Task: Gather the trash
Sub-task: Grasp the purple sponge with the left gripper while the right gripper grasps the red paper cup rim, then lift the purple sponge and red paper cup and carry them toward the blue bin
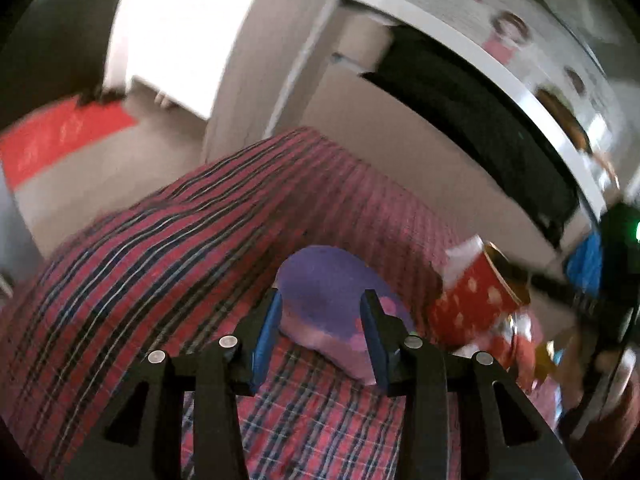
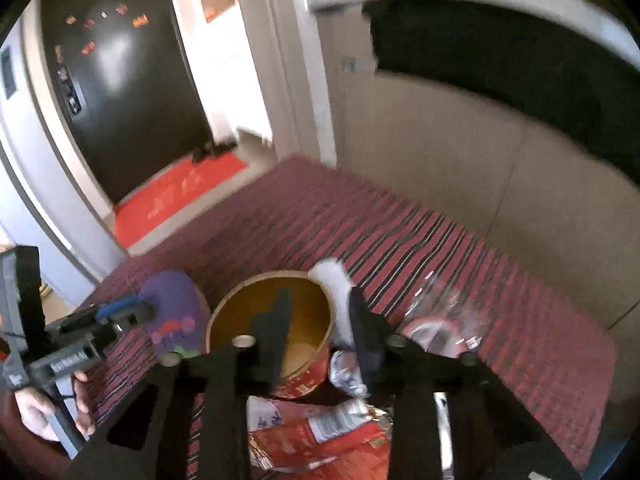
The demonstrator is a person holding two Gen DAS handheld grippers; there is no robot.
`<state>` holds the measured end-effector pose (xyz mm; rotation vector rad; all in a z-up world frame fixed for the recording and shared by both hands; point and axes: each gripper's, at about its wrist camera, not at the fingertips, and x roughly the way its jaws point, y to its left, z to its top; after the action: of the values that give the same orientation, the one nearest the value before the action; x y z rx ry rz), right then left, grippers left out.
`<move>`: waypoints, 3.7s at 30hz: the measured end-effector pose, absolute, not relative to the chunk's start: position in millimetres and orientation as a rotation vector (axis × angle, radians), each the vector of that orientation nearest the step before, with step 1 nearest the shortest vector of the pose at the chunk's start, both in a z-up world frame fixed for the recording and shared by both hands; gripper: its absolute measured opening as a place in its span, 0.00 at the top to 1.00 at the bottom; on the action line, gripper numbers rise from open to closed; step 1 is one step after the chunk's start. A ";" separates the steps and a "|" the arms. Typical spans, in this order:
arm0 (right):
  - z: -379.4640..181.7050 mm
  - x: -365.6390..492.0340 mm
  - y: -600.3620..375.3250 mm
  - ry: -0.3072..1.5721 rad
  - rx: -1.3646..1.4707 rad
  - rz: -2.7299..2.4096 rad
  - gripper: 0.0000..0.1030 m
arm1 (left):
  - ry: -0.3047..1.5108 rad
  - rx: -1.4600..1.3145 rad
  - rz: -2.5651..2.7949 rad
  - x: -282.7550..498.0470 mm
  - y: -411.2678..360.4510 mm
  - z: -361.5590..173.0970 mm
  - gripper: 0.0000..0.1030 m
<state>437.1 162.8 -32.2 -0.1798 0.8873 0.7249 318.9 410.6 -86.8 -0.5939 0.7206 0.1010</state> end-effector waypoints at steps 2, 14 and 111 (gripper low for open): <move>-40.5 438.1 163.3 0.942 -0.177 0.751 0.94 | 0.712 -0.667 0.126 317.6 424.1 -93.4 0.61; 34.8 378.2 28.6 0.659 -0.156 0.561 0.96 | 0.709 -0.776 0.028 339.3 396.0 -97.0 0.61; -38.5 291.6 -72.1 0.764 -0.086 0.538 0.94 | 0.842 -0.314 -0.062 359.0 241.3 -94.1 0.31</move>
<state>291.6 -72.1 -38.5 -0.0863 0.7637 0.5377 359.0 241.3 -94.1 -0.3140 0.8422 -0.0622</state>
